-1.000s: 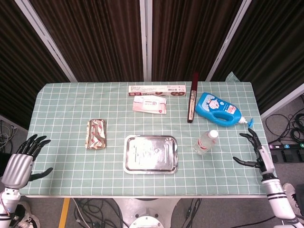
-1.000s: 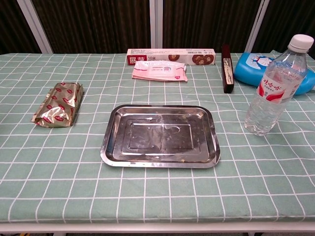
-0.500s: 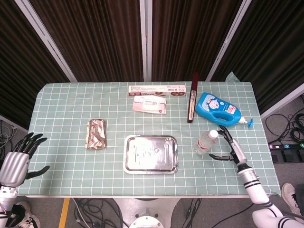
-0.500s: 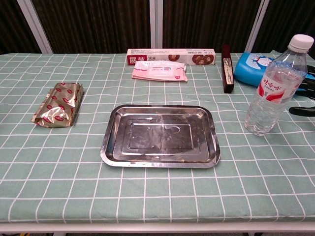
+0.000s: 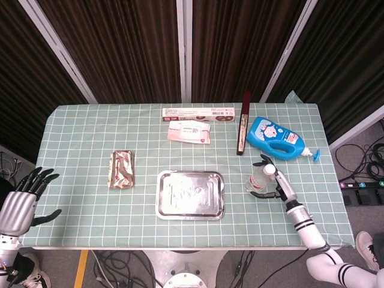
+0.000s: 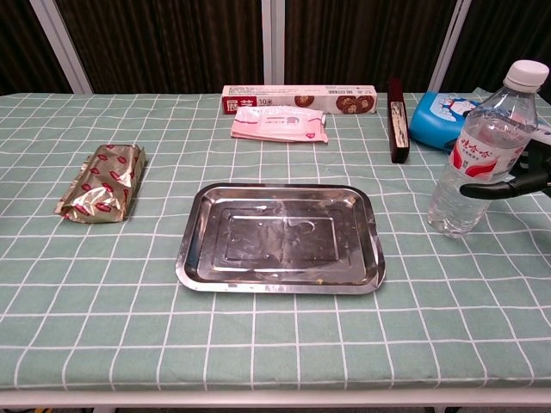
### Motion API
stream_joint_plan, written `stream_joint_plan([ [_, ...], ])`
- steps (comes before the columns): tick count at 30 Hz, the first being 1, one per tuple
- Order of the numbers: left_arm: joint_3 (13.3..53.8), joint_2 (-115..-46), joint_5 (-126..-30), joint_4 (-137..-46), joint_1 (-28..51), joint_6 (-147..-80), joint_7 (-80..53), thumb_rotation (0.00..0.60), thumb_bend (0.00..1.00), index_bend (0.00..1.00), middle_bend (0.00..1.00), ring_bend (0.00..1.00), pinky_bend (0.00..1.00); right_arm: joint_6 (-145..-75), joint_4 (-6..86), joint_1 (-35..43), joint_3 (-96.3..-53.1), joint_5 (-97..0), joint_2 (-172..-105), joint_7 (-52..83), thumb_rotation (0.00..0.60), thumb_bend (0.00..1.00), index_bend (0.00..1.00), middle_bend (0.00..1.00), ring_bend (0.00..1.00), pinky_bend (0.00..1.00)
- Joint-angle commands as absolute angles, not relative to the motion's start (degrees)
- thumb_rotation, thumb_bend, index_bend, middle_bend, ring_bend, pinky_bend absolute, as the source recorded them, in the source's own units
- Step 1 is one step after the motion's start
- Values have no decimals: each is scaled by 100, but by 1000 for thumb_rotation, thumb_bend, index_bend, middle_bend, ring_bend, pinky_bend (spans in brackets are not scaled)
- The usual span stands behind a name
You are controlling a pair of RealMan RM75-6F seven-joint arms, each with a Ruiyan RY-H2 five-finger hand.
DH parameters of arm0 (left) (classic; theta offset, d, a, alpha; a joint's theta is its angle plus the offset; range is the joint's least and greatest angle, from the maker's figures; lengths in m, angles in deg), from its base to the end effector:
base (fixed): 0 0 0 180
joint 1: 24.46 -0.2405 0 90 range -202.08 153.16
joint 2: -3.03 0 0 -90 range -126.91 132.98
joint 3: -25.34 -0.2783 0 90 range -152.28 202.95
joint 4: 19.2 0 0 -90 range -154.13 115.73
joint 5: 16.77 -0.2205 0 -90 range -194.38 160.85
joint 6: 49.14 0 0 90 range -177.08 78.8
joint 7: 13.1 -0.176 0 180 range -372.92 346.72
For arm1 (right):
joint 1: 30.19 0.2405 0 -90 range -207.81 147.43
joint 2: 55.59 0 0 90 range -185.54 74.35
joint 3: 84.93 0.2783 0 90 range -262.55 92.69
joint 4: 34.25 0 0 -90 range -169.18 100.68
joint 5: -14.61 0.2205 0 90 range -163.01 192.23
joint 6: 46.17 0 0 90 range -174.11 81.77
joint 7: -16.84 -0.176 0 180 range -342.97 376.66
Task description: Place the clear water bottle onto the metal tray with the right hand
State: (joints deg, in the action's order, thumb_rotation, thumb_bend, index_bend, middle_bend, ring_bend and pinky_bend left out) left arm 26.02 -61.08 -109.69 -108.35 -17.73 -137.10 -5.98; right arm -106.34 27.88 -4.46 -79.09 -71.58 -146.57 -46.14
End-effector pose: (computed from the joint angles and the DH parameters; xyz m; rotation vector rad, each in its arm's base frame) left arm -0.3202 0.2174 0.1574 -1.4792 -0.8825 -1.0492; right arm -0.3070 -0.3464 -0.0175 1.1814 -1.9075 1.4686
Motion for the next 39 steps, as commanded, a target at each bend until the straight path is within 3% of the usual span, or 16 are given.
stream_joint_plan([
  [1,2605,-6086,-10960,-10857,-1775,-13715,-609,600,138,242,229,98,186,-10592,2733,-380,-7916,-7168,-14728,-4612,600,0,29,210,15,77],
  [4,2593,-6075,-10967,-10874,-1774,-13702,-631,600,138,242,229,98,186,-10514,2660,-304,-7917,-7148,-14802,-4607,600,0,45,218,22,85],
  [7,2580,-6074,-10963,-10881,-1779,-13693,-643,600,137,242,229,98,186,-10478,2587,-254,-7871,-7071,-14887,-4534,600,20,124,259,70,130],
  [14,2585,-6067,-10967,-10894,-1777,-13704,-635,600,138,242,229,98,186,-10505,2611,-260,-7777,-6870,-14975,-4263,600,171,544,484,297,356],
  [18,2573,-6062,-10982,-10912,-1781,-13710,-652,600,138,242,229,98,186,-10461,2687,-252,-7758,-6804,-14944,-4193,600,252,647,544,337,407],
  [25,2589,-6040,-10963,-10952,-1773,-13706,-674,600,138,242,229,98,186,-10621,3098,-203,-7656,-6851,-14755,-4065,600,279,671,557,337,410],
  [39,2616,-6050,-10954,-11017,-1763,-13724,-660,600,137,242,229,98,186,-10721,4998,371,-6812,-6572,-14149,-2658,600,245,676,556,337,410],
])
